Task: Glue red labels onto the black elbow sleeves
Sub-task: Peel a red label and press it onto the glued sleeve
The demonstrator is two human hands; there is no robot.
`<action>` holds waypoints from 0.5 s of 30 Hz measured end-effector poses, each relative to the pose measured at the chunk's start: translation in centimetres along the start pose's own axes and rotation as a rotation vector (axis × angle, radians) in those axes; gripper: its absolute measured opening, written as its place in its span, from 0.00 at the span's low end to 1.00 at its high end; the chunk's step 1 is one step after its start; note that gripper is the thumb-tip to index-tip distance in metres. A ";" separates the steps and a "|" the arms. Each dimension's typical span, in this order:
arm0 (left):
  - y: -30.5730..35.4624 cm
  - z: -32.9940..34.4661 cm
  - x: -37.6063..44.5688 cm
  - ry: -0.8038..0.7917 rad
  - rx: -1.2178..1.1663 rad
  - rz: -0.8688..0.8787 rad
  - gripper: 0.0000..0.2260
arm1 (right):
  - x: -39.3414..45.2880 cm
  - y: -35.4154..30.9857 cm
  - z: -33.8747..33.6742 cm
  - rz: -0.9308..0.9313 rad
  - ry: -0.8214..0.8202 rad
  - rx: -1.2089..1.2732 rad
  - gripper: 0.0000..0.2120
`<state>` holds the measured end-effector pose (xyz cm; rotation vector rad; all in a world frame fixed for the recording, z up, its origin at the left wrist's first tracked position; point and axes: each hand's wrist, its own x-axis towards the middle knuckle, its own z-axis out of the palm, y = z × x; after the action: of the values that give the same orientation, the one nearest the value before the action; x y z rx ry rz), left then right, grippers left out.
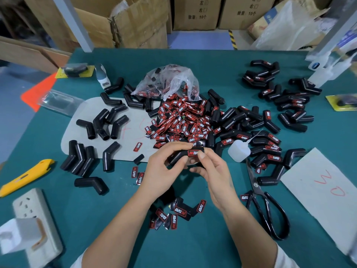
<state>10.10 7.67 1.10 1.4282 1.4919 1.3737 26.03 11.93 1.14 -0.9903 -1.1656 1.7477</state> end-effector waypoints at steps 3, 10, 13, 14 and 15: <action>0.1 -0.2 0.2 0.012 -0.117 -0.142 0.16 | -0.1 0.2 0.0 0.002 -0.017 -0.060 0.10; 1.0 0.0 0.0 -0.006 -0.192 -0.162 0.15 | 0.0 0.6 0.0 0.000 -0.002 -0.091 0.10; 1.0 0.3 -0.2 -0.025 -0.146 -0.111 0.15 | 0.0 0.6 -0.2 -0.008 0.051 -0.075 0.06; 0.9 0.3 -0.2 -0.031 -0.156 -0.118 0.15 | 0.0 0.7 -0.2 -0.015 0.058 -0.069 0.06; 0.7 0.4 -0.2 -0.036 -0.165 -0.121 0.15 | 0.0 0.6 -0.3 -0.027 0.058 -0.066 0.07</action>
<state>10.67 7.46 1.62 1.2348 1.3846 1.3560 26.17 11.84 0.46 -1.0528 -1.2011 1.6585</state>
